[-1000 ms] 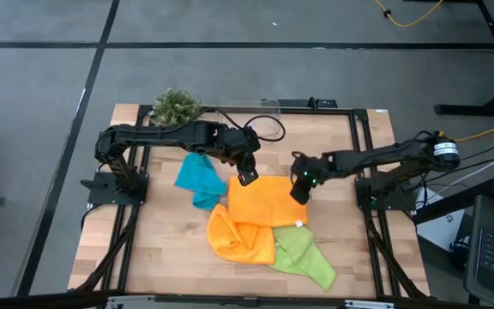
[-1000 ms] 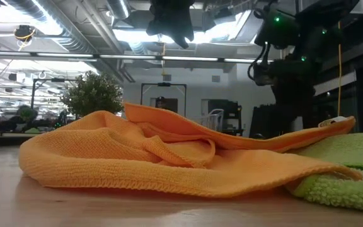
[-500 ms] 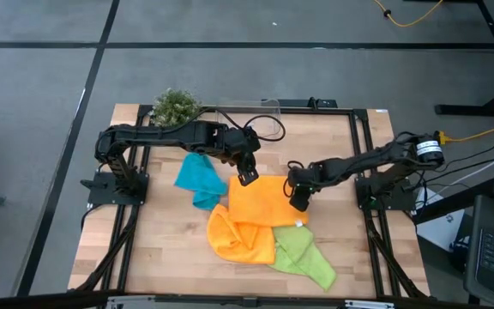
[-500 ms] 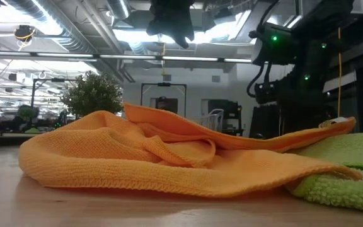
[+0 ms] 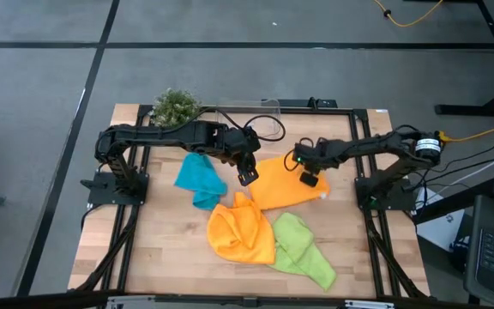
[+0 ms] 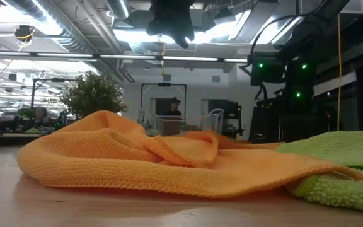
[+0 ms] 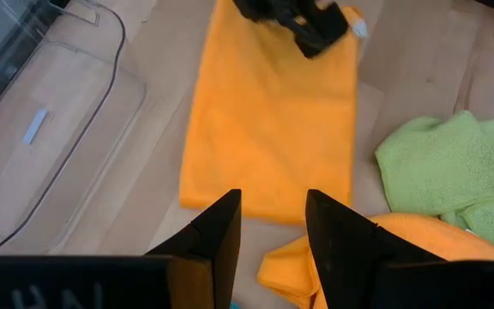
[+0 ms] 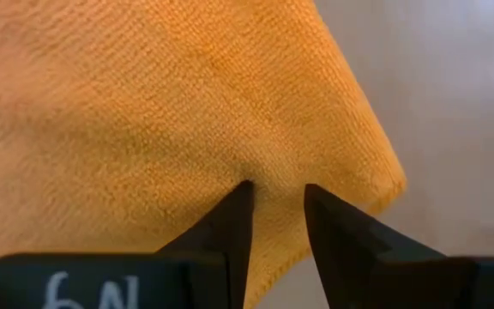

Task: Fold microfiber towels
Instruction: Fold the top orange microfiber cloth

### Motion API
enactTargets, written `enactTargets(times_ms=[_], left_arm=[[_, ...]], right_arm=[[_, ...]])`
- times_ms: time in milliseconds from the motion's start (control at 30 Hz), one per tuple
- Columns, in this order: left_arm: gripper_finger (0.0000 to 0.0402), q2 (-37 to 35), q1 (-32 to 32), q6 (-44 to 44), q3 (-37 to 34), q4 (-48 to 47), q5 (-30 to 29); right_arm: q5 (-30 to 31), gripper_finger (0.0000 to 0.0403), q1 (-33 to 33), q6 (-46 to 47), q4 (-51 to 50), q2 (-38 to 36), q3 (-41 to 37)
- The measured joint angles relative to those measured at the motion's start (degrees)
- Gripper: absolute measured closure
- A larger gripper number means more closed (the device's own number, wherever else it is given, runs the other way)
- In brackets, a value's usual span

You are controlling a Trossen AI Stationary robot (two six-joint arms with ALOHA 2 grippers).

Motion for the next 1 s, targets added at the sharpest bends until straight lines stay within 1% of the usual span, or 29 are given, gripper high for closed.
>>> enactTargets(times_ms=[100,167,267,300,433,567,667,800,1000], left_arm=[[0.0277,0.0,0.0,0.1,0.0,0.0,0.0],[0.0277,0.0,0.0,0.6,0.0,0.2,0.0],[0.0277,0.0,0.0,0.5,0.0,0.3,0.0],[0.0277,0.0,0.0,0.5,0.0,0.3,0.0],[0.0277,0.0,-0.2,0.5,0.0,0.4,0.0],[0.0277,0.0,-0.2,-0.3,0.0,0.7,0.0],[0.0277,0.0,-0.2,-0.8,0.0,0.8,0.0],[0.0277,0.0,-0.2,-1.0,0.0,0.8,0.0],[0.0277,0.0,-0.2,-1.0,0.0,0.9,0.0]], right_arm=[[2.1,0.0289,-4.4,-6.5,2.4,-0.3,-0.2],[2.4,0.0289,-7.2,-9.6,4.4,-1.1,-0.3],[1.7,0.0289,-10.5,-10.3,4.3,-2.6,0.8],[0.9,0.0289,-11.1,-10.1,3.8,-3.3,1.2],[-6.8,0.0289,-12.0,-6.8,2.6,-7.4,2.7],[-14.8,0.0289,-11.1,0.0,2.5,-12.8,2.8],[-18.7,0.0289,-9.2,7.0,1.6,-15.8,2.0],[-19.3,0.0289,-5.3,17.2,0.6,-17.9,-1.1],[-19.0,0.0289,1.5,28.7,3.0,-18.2,-9.5]])
